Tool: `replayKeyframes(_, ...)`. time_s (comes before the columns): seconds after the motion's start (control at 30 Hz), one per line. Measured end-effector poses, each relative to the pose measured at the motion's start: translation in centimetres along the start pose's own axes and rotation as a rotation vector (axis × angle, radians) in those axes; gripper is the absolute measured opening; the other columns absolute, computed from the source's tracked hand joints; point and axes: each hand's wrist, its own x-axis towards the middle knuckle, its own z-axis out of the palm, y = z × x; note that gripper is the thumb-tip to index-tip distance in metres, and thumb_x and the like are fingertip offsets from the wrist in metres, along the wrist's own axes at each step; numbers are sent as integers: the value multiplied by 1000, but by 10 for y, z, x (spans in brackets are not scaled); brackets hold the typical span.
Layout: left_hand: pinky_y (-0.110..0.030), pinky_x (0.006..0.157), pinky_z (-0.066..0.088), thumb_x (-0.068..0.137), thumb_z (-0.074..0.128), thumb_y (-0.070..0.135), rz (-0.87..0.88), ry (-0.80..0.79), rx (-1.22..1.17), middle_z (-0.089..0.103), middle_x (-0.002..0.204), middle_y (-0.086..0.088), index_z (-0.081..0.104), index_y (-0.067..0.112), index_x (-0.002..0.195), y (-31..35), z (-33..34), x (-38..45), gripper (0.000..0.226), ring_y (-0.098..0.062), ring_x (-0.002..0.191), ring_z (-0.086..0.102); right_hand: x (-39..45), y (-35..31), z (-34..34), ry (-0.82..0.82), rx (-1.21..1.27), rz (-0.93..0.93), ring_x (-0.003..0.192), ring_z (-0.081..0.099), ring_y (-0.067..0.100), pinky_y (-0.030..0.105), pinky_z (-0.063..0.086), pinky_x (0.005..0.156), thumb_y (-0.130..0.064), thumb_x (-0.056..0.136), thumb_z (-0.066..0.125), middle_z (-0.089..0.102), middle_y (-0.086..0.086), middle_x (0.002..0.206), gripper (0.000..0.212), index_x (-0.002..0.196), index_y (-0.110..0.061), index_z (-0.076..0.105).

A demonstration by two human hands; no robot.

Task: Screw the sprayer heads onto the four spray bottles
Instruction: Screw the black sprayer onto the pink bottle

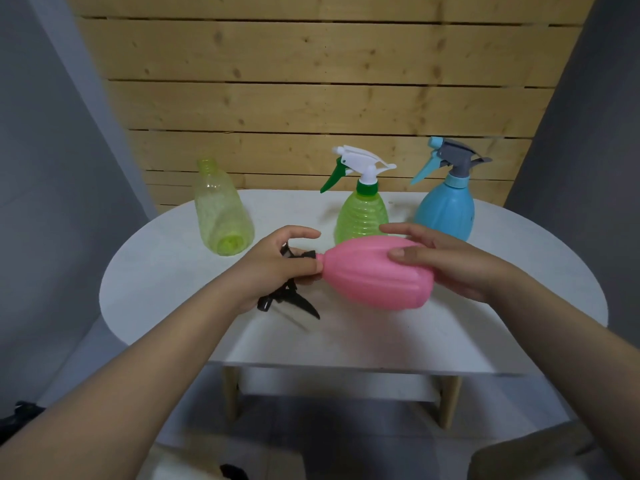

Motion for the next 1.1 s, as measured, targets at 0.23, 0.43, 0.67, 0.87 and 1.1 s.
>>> replayKeyframes(0.23,-26,73,55,74,74,6,59,-24,130,68,79,8,53,34,122,-3,-13,0,59,-15,79,67,0,3,-1,82,57,-75,86,66,18,37,55,76,-23,62,80,63,5,101,52,108,-31,56)
replayKeyframes(0.43,-19,76,52,73,75,5,156,-76,213,66,92,7,47,38,127,-1,-7,-10,69,-8,90,66,-3,3,7,107,-163,101,58,70,24,28,52,47,-71,82,33,74,15,69,66,105,-19,66)
replayKeyframes(0.67,-17,65,50,73,75,8,118,-14,176,68,87,14,49,36,125,2,-15,-7,64,-5,85,66,-2,2,6,-41,196,82,84,69,32,38,58,58,-46,86,52,60,23,118,53,133,-21,46)
replayKeyframes(0.87,-18,63,49,73,76,9,107,-11,188,65,96,5,49,41,124,1,-20,-9,65,-3,81,65,-5,2,-3,-86,208,13,79,68,27,31,58,55,5,76,60,63,21,108,70,137,-22,39)
replayKeyframes(1.1,-13,71,50,71,76,3,190,15,270,62,100,1,44,35,132,6,-15,-15,76,-2,84,63,-3,6,5,135,-106,29,80,71,29,31,54,58,-74,64,48,75,17,91,77,113,-17,64)
